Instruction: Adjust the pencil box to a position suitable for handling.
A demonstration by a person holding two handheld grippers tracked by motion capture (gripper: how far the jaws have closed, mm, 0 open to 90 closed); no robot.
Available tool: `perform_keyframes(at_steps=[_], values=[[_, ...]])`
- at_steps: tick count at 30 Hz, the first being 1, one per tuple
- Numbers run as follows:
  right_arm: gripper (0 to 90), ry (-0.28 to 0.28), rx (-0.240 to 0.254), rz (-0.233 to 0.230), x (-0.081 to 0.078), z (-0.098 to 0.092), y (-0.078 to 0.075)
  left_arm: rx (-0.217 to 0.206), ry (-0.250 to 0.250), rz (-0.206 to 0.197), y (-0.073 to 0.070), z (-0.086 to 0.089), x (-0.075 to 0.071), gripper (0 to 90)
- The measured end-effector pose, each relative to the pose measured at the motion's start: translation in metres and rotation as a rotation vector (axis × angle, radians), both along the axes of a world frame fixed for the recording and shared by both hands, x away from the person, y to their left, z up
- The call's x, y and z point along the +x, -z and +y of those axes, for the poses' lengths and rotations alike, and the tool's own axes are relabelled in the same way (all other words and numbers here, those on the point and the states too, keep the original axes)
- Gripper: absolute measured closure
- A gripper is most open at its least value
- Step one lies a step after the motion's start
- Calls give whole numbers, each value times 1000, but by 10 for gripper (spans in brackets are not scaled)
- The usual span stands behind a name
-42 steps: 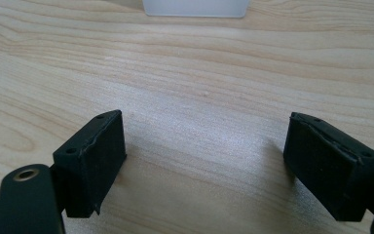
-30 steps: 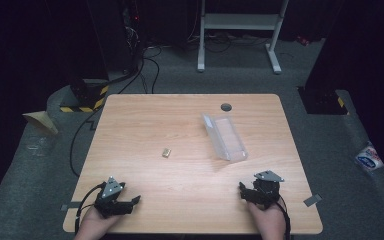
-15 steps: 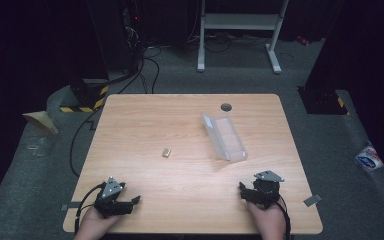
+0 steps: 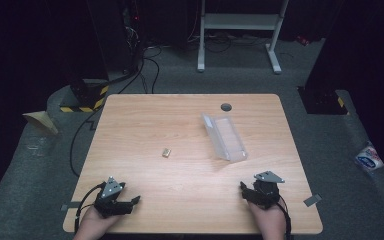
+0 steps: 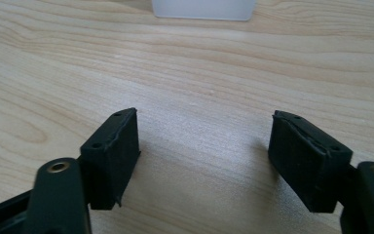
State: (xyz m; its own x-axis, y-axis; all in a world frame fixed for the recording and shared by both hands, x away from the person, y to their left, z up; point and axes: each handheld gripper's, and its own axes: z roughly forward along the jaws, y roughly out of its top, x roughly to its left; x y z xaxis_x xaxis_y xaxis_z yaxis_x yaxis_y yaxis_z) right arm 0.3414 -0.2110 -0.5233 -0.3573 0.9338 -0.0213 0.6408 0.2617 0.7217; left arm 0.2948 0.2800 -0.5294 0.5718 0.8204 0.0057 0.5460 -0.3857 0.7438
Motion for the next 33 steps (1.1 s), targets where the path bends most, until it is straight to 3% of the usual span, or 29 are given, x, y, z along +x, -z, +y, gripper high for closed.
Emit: perform_keyframes(at_steps=[3,5,11,15,25,33], values=[[334,4,-11,-6,-1,0,-2,0,0,0,0,0,0,207],[342,5,24,-5,-1,-1,-5,8,3,-4,0,1,0,207],[381,29,19,-74,6,-1,-20,1,2,0,0,0,0,208],[414,35,31,-76,22,0,-25,1,5,1,0,0,0,207],[599,63,50,-63,72,5,-31,3,15,-4,0,0,0,207],[759,72,5,-39,99,14,-29,2,16,-4,0,0,-1,207]])
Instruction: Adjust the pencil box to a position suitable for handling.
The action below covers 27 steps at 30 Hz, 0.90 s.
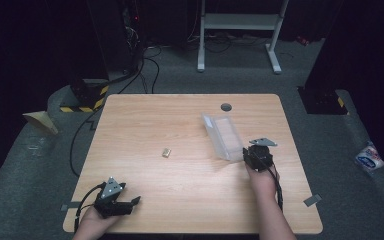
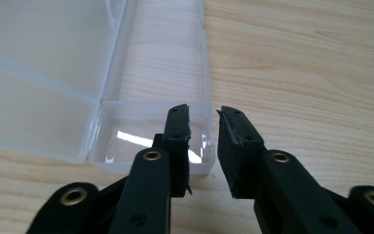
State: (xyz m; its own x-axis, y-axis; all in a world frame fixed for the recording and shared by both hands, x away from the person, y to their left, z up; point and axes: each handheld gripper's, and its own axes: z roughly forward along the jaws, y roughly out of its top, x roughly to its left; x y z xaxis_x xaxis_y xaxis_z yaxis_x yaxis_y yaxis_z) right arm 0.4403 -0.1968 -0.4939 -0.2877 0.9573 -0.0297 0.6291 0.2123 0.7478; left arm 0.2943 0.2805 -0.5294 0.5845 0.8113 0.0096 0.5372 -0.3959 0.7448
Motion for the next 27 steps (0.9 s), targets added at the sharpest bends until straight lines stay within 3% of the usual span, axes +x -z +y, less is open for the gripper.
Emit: perform_keyframes(at_steps=[4,10,15,20,22,27], values=[[801,7,-8,24,4,1,6,0,2,-1,0,0,0,207],[821,3,-29,15,3,4,8,-2,4,1,0,0,0,207],[814,28,-29,-28,1,2,6,-3,5,2,0,0,0,206],[804,37,-36,-6,6,-2,8,-6,4,4,0,-1,0,206],[811,53,-22,12,7,-4,11,-6,4,4,0,-1,0,207],[852,18,13,22,6,-4,13,-6,4,4,0,-1,0,207]])
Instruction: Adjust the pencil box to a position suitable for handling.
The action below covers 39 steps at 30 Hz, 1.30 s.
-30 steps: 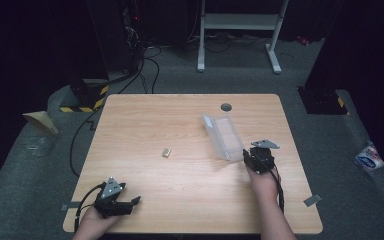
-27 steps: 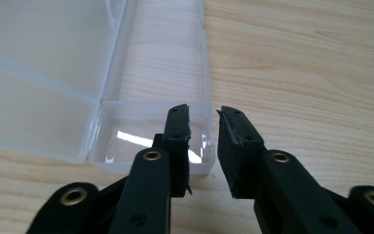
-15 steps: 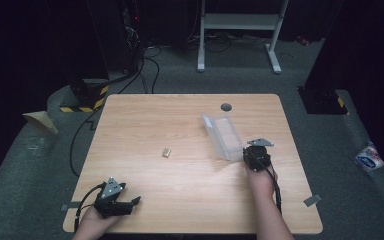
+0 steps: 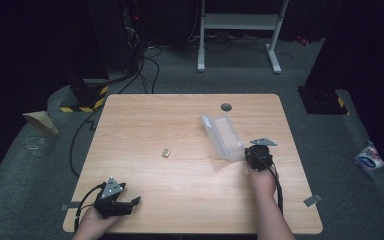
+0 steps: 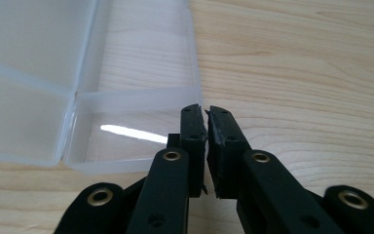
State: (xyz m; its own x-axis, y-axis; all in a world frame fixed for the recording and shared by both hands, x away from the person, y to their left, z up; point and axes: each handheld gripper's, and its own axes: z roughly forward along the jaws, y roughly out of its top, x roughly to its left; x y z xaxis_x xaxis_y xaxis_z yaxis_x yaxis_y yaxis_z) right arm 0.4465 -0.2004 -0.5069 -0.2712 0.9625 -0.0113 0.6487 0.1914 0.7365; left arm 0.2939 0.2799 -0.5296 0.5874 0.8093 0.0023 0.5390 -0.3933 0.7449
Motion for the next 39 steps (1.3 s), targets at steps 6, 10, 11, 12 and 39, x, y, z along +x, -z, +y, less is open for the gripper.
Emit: perform_keyframes(at_steps=[6,10,11,12,39], values=[[849,-49,3,-4,-13,11,2,2,0,-1,0,0,0,207],[817,-74,13,-7,-24,22,4,3,0,-2,0,0,0,207],[809,-81,17,-10,-26,24,5,3,0,-2,0,0,0,207],[802,-87,25,-10,-29,27,5,3,1,-2,0,0,0,206],[753,-60,72,-29,-46,34,4,4,8,-1,0,0,0,208]])
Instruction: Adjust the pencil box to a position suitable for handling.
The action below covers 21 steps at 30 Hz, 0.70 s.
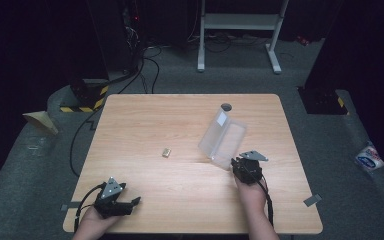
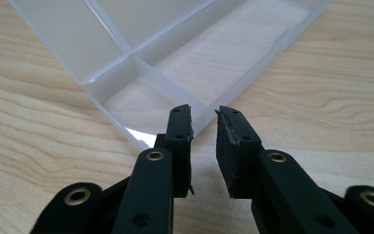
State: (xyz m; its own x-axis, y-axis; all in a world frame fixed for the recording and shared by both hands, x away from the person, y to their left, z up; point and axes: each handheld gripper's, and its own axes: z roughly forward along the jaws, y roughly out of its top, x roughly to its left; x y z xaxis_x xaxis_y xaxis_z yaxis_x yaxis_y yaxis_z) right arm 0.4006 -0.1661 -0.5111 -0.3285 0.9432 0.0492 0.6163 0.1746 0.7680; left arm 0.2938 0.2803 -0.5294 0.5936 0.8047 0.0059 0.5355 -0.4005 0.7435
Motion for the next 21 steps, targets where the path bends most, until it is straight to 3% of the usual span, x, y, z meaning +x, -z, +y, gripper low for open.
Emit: perform_keyframes(at_steps=[15,21], values=[[715,-139,-35,2,1,39,-5,4,3,-2,0,0,0,208],[713,-99,-42,-15,18,33,-13,0,3,1,0,0,0,209]])
